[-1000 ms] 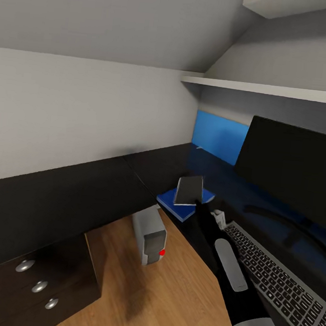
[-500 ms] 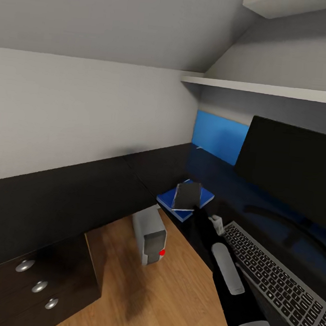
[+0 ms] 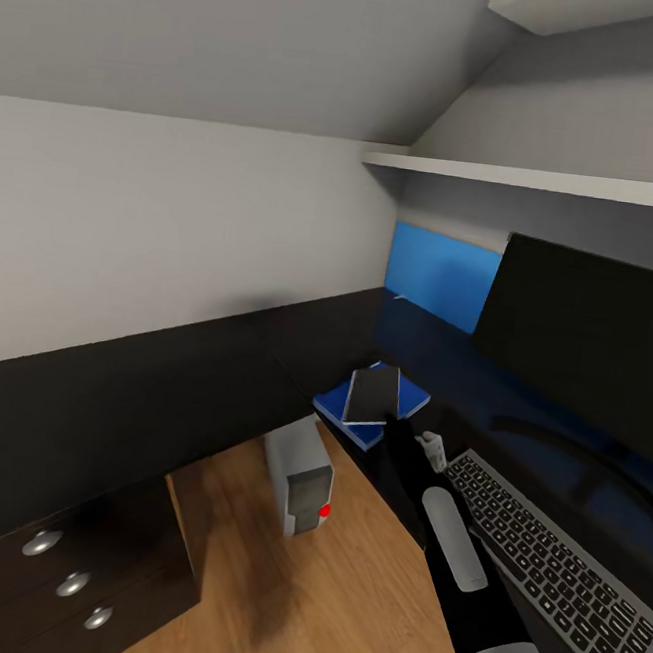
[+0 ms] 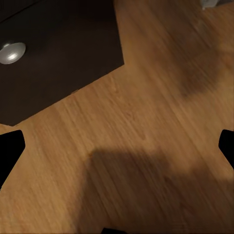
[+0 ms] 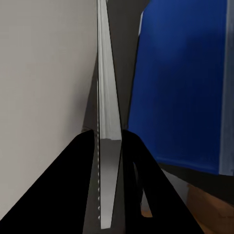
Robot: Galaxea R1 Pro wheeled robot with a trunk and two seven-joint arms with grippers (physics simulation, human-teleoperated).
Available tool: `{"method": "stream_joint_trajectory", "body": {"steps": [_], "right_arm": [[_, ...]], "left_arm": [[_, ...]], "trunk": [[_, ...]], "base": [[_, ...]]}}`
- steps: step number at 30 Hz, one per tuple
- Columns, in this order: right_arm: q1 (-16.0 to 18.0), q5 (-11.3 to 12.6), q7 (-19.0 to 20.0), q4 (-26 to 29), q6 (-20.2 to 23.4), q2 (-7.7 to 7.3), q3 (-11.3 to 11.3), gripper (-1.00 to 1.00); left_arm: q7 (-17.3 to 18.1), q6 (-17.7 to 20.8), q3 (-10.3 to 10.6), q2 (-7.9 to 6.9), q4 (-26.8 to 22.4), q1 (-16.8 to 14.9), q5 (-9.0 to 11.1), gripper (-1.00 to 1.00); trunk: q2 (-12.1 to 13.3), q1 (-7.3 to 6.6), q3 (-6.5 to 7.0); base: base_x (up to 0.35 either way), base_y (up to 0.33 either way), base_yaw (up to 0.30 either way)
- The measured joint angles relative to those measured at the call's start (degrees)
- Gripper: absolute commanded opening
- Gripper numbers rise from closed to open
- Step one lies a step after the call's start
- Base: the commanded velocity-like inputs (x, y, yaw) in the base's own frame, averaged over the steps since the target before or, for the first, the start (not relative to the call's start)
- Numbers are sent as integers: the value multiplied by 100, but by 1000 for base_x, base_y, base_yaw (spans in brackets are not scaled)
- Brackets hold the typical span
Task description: In the bedroom, organize the workspace by keeping the computer under the desk, ensuring the monitor is on the desk, placing the keyboard on the desk next to the monitor, placing the mouse on the desk next to the keyboard, moving the folder from the swivel chair onto the desk next to the mouse, stacking the notebook on top of the folder with the pen on top of the notebook, and positioning the swivel chair next to the desk.
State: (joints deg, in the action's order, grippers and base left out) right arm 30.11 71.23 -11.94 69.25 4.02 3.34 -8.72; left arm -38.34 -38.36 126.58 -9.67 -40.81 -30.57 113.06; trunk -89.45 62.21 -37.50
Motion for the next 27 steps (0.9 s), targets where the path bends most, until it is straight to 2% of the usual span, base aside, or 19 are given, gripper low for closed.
{"method": "stream_joint_trajectory", "body": {"steps": [22, 27], "right_arm": [[0, -16, -61, -51, -20, 3, 32, -100], [0, -12, -93, -190, -20, 8, 36, -100]], "left_arm": [[0, 27, 0, -4, 10, 0, 0, 100], [13, 30, 0, -3, 9, 0, -1, 100]], "trunk": [[0, 2, 0], [0, 1, 0]], "base": [[60, 0, 0], [174, 0, 0]]}}
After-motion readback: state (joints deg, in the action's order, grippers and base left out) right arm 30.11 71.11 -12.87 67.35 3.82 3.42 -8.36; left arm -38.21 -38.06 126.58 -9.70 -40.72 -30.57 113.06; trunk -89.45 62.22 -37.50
